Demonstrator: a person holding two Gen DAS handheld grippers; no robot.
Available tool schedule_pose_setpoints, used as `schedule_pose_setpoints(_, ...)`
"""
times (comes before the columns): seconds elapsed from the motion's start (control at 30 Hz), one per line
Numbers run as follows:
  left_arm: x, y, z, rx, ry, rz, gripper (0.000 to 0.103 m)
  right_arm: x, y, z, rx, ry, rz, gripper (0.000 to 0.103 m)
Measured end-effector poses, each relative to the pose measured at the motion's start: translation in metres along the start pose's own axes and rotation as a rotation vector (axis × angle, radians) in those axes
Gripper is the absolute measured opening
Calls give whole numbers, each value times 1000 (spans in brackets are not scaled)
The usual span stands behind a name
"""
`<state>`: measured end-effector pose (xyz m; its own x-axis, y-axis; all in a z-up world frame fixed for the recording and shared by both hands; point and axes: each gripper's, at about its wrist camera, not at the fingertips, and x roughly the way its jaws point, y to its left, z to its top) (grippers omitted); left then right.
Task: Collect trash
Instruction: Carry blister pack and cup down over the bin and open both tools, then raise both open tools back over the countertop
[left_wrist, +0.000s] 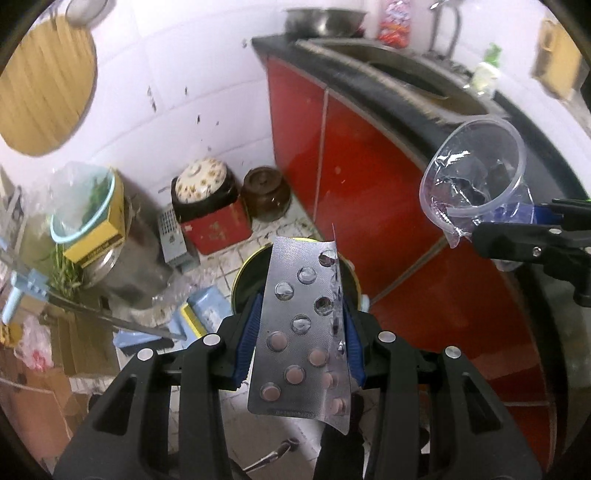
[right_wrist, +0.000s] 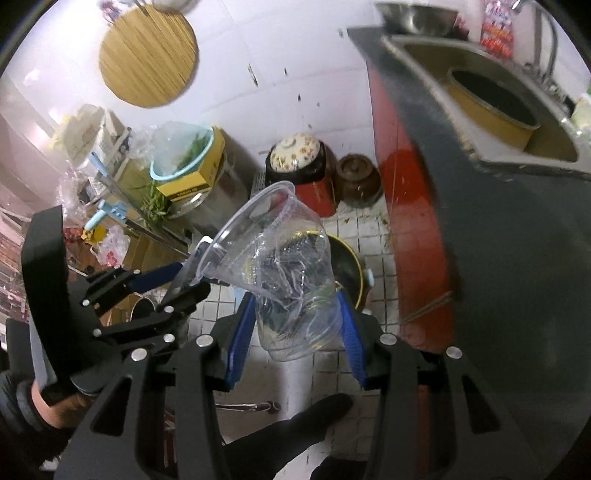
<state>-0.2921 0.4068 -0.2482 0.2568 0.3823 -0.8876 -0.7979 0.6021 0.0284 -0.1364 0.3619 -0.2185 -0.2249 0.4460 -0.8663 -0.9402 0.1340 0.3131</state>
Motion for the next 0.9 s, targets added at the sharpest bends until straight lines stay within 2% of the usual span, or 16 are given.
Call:
schedule_pose_setpoints(0.27,72,24,-7,-64,55,-9,41,86,-3,17,18,108,-16,46)
schedule_pose_setpoints(0.4,94,29,-8,-72,71,-16,41,112,-6,25,31,143,-14,47)
schedule_pose_setpoints(0.5,109,32,-8,-72,78,-33,43,127,-6,31,35,149,-19,52)
schedule_pose_setpoints(0.53,113,34,-8,-74,79,-42,46,131,-6,33,40,153,-16,56)
schedule_pose_setpoints(0.57,115,35,-9,-75,79,-42,60,136,-7,36,48,167,-13,66)
schedule_pose_setpoints(0.63,115,38,-10,-74,76,-21,77,141,-7,40,55,169,-7,75)
schedule_pose_setpoints(0.73,113,43,-12,-78,67,-26,77,144,-6,43,53,178,-7,76)
schedule_pose_setpoints(0.9,101,45,-15,-65,62,-14,77,120,-6,37,55,155,-11,76)
